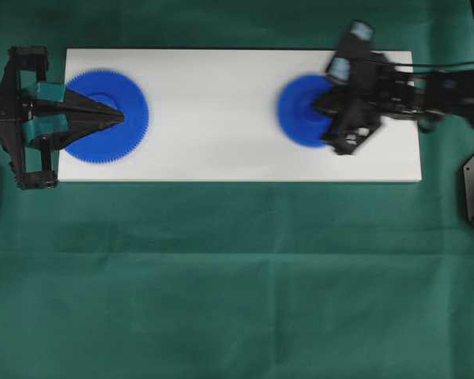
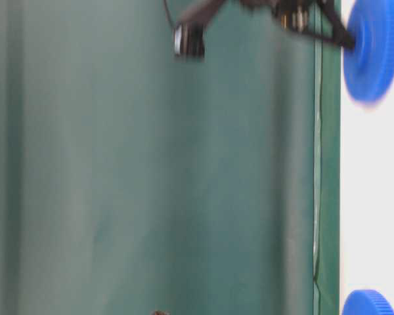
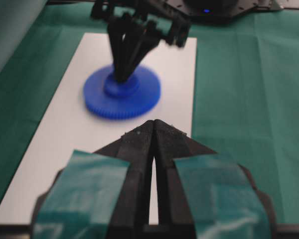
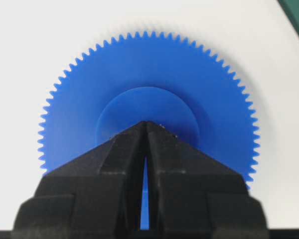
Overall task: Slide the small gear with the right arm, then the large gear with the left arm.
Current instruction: 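Slide the small blue gear left with the right gripper against the large gear, then slide the small blue gear back right to its start spot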
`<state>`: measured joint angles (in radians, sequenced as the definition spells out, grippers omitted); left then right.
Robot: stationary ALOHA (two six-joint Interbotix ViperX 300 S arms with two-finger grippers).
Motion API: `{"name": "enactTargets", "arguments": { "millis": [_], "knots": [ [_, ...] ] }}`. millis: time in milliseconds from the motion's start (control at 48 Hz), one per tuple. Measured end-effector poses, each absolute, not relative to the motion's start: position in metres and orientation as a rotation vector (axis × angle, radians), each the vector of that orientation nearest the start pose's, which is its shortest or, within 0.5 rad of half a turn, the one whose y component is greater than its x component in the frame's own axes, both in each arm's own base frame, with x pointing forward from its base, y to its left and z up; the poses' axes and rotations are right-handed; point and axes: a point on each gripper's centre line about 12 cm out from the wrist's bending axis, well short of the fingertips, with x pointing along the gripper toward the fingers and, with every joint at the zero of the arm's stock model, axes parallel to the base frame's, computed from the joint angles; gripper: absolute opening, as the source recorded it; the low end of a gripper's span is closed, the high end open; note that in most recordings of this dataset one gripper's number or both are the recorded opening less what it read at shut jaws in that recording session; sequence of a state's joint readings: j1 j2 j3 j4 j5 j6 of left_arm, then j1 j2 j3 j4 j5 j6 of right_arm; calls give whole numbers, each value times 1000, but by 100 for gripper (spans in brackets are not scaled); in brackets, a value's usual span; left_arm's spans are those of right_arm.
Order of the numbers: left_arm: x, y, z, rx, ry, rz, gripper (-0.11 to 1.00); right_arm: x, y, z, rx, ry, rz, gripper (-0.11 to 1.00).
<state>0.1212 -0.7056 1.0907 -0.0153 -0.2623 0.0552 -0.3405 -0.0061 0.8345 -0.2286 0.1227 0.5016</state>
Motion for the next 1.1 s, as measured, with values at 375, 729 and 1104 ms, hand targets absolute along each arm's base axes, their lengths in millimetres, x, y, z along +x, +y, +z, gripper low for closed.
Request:
{"name": "enactTargets", "arguments": {
  "millis": [375, 729, 1104],
  "knots": [
    [243, 30, 261, 31, 140, 122, 0, 424, -110, 105, 249, 837, -340, 50],
    [242, 30, 259, 29, 146, 123, 0, 484, -100, 109, 169, 771, -274, 50],
    [241, 30, 257, 27, 149, 122, 0, 488, -99, 109, 154, 781, -274, 50]
  ]
}}
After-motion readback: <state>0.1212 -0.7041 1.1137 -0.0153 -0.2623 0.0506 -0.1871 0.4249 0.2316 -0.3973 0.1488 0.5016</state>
